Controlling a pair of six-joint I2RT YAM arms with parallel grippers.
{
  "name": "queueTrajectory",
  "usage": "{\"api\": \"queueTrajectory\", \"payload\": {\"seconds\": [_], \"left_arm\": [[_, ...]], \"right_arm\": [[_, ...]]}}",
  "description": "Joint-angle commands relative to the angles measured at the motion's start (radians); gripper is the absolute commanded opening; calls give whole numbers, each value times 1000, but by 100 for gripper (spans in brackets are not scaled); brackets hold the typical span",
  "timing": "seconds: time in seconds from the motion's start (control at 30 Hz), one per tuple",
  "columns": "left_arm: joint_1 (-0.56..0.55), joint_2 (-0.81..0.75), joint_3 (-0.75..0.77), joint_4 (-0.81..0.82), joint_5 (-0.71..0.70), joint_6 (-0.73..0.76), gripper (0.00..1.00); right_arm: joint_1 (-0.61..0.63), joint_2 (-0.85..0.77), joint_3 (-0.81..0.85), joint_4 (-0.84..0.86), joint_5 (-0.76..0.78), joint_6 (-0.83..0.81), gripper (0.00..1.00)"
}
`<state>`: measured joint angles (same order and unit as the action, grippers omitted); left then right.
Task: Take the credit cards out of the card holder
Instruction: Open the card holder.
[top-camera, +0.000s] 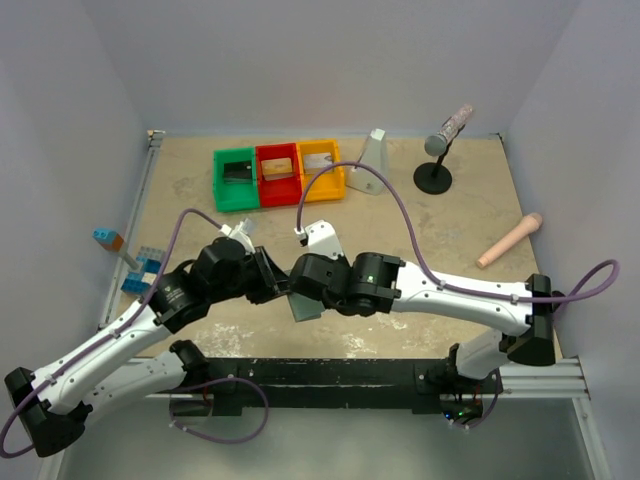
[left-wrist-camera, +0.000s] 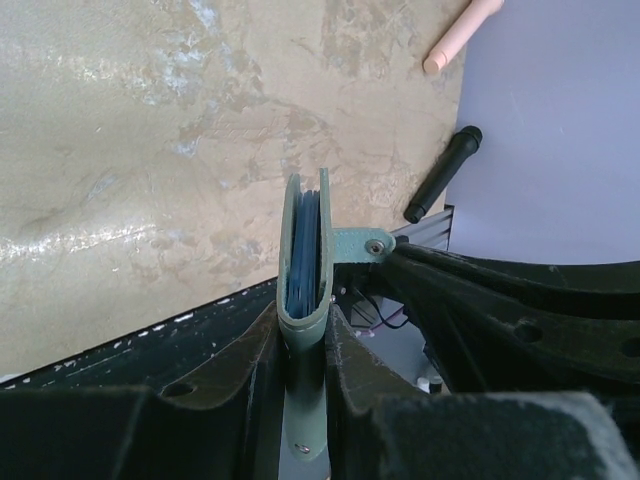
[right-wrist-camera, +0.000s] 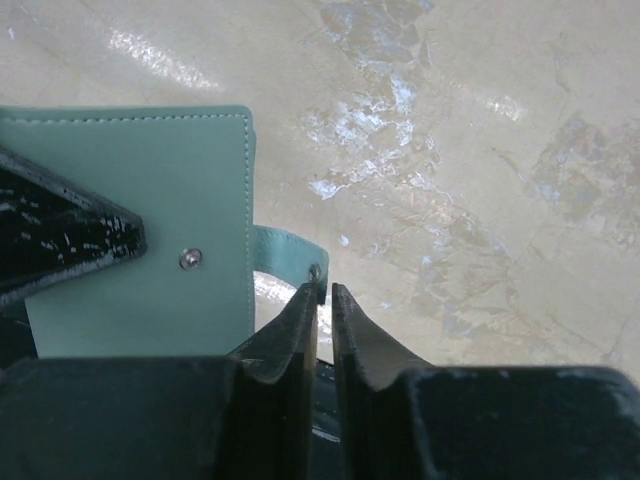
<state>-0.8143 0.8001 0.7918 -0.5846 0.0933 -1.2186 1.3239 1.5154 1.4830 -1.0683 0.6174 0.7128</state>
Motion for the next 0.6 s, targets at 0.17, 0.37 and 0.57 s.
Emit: {"api": "queueTrajectory", "payload": {"seconds": [0.17,0.37,0.57], "left_arm": [[-3,-74,-129,266,51,175,0],[3,-185,-357,658,123,218,0],[7,-203,-405,761,187,241,0]], "right_arm": [[1,-253,-99,84,16,-45,42],[3,-417,-317,473,-357,-188,50],[1,-456,-402,657,-600,-214,44]]}}
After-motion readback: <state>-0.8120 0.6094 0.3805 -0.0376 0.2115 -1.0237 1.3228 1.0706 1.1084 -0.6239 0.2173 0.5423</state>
